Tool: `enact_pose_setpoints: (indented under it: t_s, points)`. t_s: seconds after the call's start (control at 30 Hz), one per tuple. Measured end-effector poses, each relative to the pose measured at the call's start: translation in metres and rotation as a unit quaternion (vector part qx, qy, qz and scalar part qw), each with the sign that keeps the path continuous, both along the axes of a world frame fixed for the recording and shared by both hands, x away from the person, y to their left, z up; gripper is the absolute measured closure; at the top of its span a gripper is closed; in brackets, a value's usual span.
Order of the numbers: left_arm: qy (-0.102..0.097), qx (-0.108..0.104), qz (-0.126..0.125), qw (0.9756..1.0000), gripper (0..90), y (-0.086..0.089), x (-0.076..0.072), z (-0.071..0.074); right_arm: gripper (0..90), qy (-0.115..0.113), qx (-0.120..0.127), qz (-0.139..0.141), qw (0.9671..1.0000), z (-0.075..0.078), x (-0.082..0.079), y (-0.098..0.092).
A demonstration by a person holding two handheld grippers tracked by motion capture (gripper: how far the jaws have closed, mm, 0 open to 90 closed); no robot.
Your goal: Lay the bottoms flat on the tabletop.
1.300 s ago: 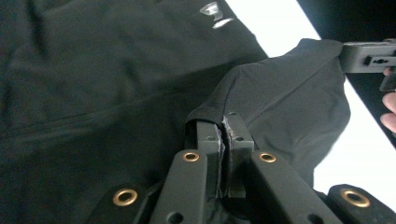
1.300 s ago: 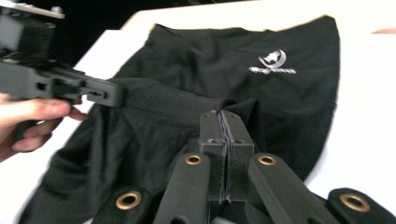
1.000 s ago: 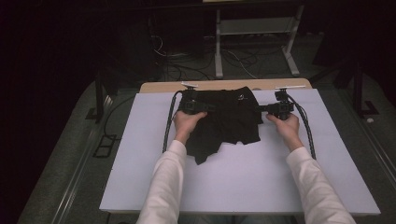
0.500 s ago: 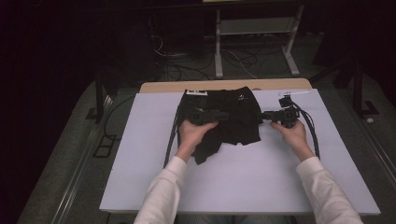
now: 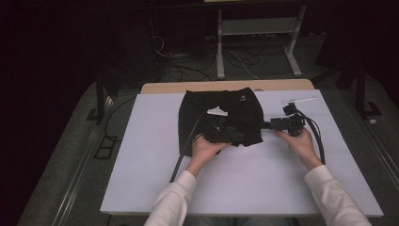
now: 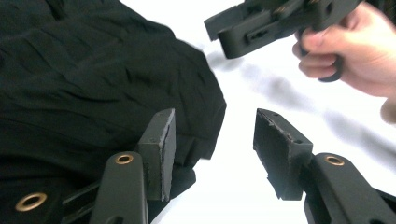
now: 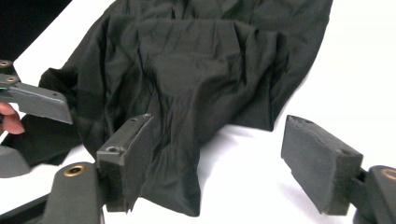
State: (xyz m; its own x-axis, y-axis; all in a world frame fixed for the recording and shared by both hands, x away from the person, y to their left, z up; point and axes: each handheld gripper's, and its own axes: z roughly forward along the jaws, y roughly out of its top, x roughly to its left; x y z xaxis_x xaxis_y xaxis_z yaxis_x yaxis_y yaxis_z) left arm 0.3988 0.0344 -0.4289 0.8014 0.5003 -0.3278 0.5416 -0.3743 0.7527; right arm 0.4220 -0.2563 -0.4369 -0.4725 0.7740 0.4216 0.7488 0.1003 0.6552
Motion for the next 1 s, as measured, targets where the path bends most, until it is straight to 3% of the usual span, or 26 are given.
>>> enact_pose_setpoints:
  t_s: [0.17,0.4,0.53,0.67,0.77,0.9,1.0]
  points:
    - [-0.017,0.034,-0.009,0.9992,49.6,-0.008,-0.002,-0.010,22.9,0.005,-0.002,0.002,1.0000,-0.003,-0.004,-0.001]
    - [-0.028,0.080,-0.018,0.9962,52.7,-0.016,0.000,-0.026,22.6,0.008,0.001,-0.001,1.0000,-0.005,-0.006,-0.003]
    - [-0.041,0.084,-0.010,0.9955,56.7,-0.016,0.001,-0.029,22.4,0.012,-0.003,0.001,0.9999,-0.006,-0.007,-0.001]
    - [-0.057,0.103,-0.005,0.9931,68.6,-0.016,0.001,-0.029,22.3,0.015,-0.009,0.005,0.9998,-0.009,-0.008,0.000]
    - [-0.072,0.120,0.009,0.9902,82.6,-0.017,0.001,-0.029,22.3,0.017,-0.012,0.007,0.9998,-0.011,-0.008,0.002]
    - [-0.057,0.105,0.013,0.9928,87.1,-0.013,0.004,-0.030,22.4,0.023,-0.020,0.013,0.9995,-0.014,-0.008,0.005]
    - [-0.040,0.082,0.025,0.9955,87.8,-0.007,0.005,-0.028,22.9,0.028,-0.021,0.018,0.9992,-0.017,-0.009,0.007]
